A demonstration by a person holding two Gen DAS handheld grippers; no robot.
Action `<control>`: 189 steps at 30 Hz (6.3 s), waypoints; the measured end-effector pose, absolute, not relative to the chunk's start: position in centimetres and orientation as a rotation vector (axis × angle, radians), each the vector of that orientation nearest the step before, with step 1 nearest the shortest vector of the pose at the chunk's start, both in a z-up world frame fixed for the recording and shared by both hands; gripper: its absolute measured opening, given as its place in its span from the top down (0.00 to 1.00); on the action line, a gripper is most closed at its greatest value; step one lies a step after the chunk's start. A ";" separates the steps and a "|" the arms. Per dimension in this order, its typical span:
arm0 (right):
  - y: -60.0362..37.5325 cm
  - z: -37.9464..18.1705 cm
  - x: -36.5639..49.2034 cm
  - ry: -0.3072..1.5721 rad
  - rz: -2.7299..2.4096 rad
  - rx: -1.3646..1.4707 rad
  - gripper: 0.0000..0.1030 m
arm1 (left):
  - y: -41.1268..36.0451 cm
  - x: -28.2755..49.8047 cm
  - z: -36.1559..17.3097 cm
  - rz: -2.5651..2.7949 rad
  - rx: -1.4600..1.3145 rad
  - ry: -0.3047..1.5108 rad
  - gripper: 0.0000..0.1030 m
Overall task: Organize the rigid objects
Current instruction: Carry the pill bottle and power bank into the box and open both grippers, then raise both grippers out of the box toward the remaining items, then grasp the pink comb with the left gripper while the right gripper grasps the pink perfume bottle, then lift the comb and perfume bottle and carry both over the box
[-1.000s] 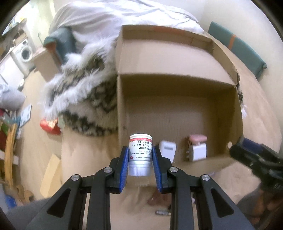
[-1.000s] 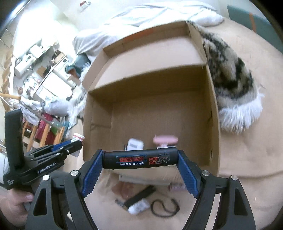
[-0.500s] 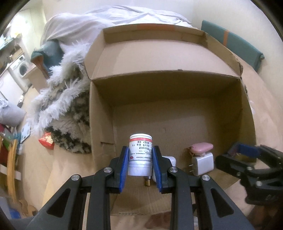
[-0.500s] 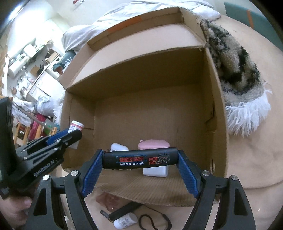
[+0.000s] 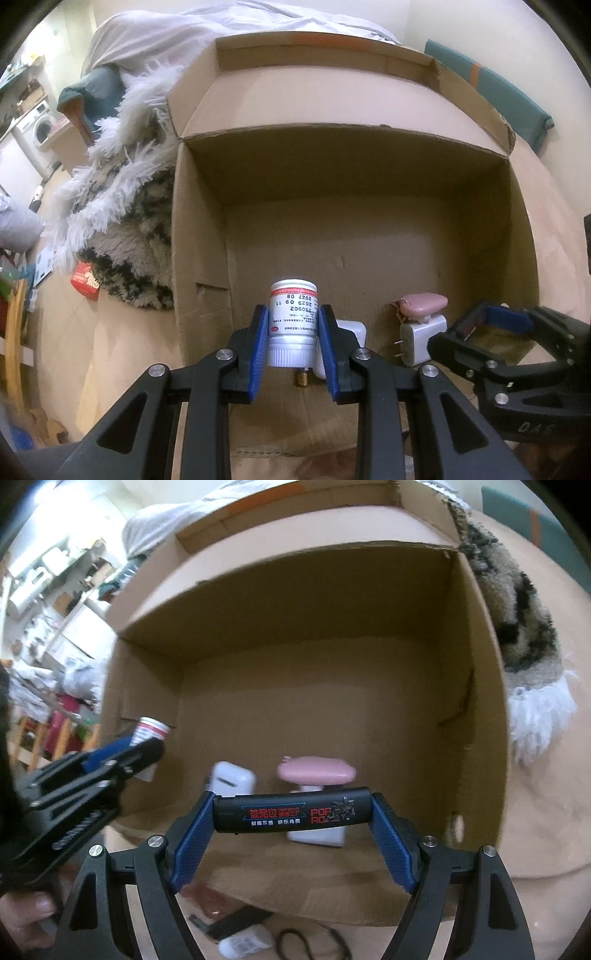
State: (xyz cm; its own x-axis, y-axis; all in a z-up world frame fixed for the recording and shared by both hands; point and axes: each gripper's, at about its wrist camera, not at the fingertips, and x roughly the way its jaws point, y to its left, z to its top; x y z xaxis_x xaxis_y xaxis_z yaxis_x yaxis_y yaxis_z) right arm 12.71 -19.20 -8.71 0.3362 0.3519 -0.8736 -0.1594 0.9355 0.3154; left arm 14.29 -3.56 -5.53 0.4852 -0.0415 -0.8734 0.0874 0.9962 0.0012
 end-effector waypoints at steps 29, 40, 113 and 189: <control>-21.4 -5.5 12.5 0.979 0.319 0.285 0.00 | -3.8 14.0 -3.7 -0.029 0.061 1.046 0.37; -22.5 -5.1 12.4 0.964 0.314 0.324 0.00 | -3.4 14.1 -3.2 -0.035 -0.006 1.053 0.37; -20.9 -16.3 8.8 1.516 0.167 0.006 0.36 | 1.6 6.6 -9.9 -0.008 -0.102 1.387 0.37; -23.3 -0.1 9.3 1.005 0.348 0.260 0.37 | -0.8 12.9 1.5 0.024 -0.020 1.017 0.70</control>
